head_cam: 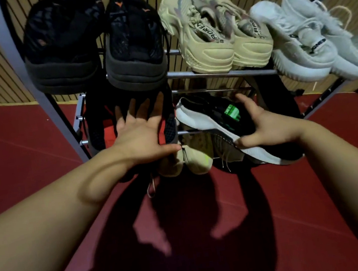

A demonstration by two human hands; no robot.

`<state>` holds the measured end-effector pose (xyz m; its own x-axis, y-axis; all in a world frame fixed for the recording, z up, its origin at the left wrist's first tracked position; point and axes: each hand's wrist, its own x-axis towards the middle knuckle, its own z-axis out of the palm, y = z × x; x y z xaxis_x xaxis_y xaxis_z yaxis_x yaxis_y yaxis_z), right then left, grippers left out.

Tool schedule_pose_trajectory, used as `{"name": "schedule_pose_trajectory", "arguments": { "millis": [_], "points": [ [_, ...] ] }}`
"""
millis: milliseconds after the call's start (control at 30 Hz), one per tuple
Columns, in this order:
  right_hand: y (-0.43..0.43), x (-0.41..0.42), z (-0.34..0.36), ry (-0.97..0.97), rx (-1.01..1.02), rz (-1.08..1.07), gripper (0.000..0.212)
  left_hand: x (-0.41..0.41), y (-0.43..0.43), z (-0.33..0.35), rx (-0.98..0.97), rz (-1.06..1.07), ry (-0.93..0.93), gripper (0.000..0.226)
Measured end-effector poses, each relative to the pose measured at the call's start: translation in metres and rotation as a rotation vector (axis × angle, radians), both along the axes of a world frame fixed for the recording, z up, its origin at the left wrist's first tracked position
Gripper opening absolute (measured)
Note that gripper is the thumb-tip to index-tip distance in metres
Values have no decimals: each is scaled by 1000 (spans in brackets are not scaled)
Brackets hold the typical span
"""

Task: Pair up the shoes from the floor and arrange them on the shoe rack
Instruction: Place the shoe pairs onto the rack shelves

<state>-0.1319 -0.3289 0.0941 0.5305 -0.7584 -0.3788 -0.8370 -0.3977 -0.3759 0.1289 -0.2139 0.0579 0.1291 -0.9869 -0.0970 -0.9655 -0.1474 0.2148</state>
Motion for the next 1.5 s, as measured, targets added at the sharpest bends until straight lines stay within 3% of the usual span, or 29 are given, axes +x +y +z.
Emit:
{"name": "schedule_pose_trajectory", "arguments": {
  "millis": [233, 367, 500, 567, 667, 800, 967, 1033, 1100, 1200, 1300, 1500],
  "points": [
    [5, -24, 9, -14, -90, 221, 123, -29, -28, 29, 35, -299, 113, 119],
    [9, -31, 16, -20, -117, 303, 115, -47, -43, 24, -34, -529, -183, 112],
    [11, -37, 16, -53, -101, 370, 114, -46, -46, 12, -44, -635, 38, 107],
    [10, -37, 13, -20, -97, 435, 114, -50, -41, 12, -9, -612, 136, 107],
    [6, -37, 6, 114, -173, 521, 113, -60, -33, 10, -62, -594, 141, 97],
    [2, -42, 11, -12, -284, 456, 105, -49, -20, 22, -196, -458, 108, 96],
    [-35, -61, -7, -84, -379, -169, 86, -54, -12, 34, -206, -121, 149, 96],
    [-47, -68, -28, -5, -372, -414, 73, -59, -16, 33, -209, 38, 193, 87],
    [-48, -69, -45, 106, -293, -520, 67, -67, -24, 31, -196, 192, 193, 80],
    [-45, -62, -57, 182, -342, -490, 68, -85, -38, 27, -218, 312, 71, 80],
    [-40, -50, -57, 195, -383, -450, 56, -100, -48, 19, -226, 258, -97, 75],
    [-9, -49, -65, 143, -343, -386, 50, -111, -58, 5, -161, 237, -1, 77]
  ]
}}
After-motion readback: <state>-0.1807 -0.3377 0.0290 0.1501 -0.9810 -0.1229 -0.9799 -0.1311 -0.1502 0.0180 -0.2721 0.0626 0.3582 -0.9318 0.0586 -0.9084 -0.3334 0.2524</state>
